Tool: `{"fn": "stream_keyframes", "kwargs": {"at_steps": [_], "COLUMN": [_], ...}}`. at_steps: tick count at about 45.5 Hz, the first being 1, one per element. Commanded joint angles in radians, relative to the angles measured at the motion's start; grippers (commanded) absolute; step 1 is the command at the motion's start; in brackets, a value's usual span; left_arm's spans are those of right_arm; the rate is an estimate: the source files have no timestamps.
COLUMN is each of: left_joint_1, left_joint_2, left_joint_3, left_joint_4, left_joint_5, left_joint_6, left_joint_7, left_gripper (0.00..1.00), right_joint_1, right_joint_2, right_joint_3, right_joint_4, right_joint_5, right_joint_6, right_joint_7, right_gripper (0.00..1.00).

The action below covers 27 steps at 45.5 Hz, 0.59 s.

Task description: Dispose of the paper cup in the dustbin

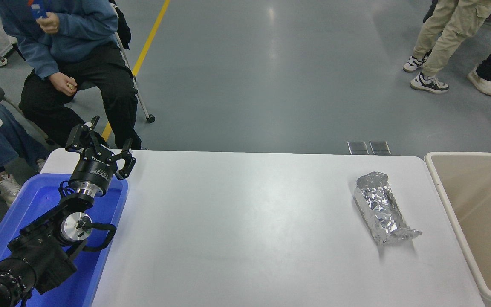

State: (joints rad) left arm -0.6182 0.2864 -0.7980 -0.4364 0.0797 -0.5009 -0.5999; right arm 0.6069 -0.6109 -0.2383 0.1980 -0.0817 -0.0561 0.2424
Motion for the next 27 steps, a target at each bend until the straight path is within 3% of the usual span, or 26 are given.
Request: {"fn": "stream_keyframes", "kwargs": {"at_steps": [1,27], "left_joint_1": [0.000,0.000], "left_joint_2": [0.000,0.001], "left_joint_3": [0.000,-0.001], "left_joint_4": [-0.001,0.001], "left_joint_5": [0.000,0.000], "left_joint_6": [0.001,0.001], "left_joint_7": [0.000,0.000], "left_gripper": [1.00,1.00], "right_joint_1": [-0.027,-0.029], "right_joint_2": [0.126,0.180], "right_joint_3": [0.071,0.154], "right_joint_4": [-0.124,-0.189], "right_joint_5": [0.045,0.043], "right_joint_6": [-0.007,-0.071], "right_joint_7": [-0.034,-0.045], "right_gripper": [0.00,0.00]}}
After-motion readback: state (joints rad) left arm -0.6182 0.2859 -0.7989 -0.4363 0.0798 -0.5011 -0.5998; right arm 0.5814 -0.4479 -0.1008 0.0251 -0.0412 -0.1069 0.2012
